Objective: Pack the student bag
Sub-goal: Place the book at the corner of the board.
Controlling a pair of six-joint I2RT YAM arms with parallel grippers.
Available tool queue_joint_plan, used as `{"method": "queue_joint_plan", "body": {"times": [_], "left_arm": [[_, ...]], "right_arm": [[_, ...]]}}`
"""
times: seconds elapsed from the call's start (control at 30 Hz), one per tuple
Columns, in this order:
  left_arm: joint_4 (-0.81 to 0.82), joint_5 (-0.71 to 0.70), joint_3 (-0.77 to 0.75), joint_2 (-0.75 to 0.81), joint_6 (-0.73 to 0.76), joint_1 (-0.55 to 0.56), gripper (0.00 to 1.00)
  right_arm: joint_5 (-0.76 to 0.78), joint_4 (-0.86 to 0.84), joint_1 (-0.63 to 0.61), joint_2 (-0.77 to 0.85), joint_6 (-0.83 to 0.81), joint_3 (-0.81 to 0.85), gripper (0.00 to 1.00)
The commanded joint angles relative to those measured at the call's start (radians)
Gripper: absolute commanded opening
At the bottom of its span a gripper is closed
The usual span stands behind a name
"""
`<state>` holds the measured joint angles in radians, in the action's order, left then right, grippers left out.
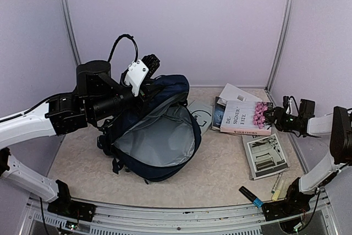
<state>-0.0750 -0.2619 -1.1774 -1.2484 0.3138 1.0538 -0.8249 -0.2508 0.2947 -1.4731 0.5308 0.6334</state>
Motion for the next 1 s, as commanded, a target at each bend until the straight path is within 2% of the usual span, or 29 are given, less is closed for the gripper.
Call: {"method": "queue_joint_plan", "body": {"times": [0.0, 0.17, 0.3, 0.43, 0.57, 0.73, 0.97], "left_arm": [[0.115, 0.005, 0.006, 0.029, 0.003, 0.003, 0.00], [0.119, 0.011, 0.012, 0.030, -0.004, 0.003, 0.00], [0.113, 0.009, 0.012, 0.026, 0.000, 0.002, 0.00], [0.109, 0.009, 0.009, 0.016, 0.010, 0.002, 0.00], [0.110, 0.007, 0.009, 0.010, 0.017, 0.000, 0.00], [0.108, 0.006, 0.014, 0.016, 0.018, -0.001, 0.00], [0.106, 0.012, 0.020, 0.021, 0.017, -0.004, 0.00]], "right_arm": [[-0.017, 0.012, -0.019, -0.067, -0.059, 0.034, 0.64], [-0.069, -0.006, -0.019, -0.205, -0.036, 0.105, 0.66], [-0.053, -0.033, -0.021, -0.215, -0.019, 0.124, 0.67], [0.017, 0.038, -0.023, -0.207, -0.113, 0.180, 0.76], [0.026, 0.118, -0.023, -0.275, -0.161, 0.261, 0.85], [-0.017, 0.073, -0.045, -0.288, -0.103, 0.234, 0.83], [0.034, 0.108, -0.074, -0.245, -0.094, 0.177, 0.83]]}}
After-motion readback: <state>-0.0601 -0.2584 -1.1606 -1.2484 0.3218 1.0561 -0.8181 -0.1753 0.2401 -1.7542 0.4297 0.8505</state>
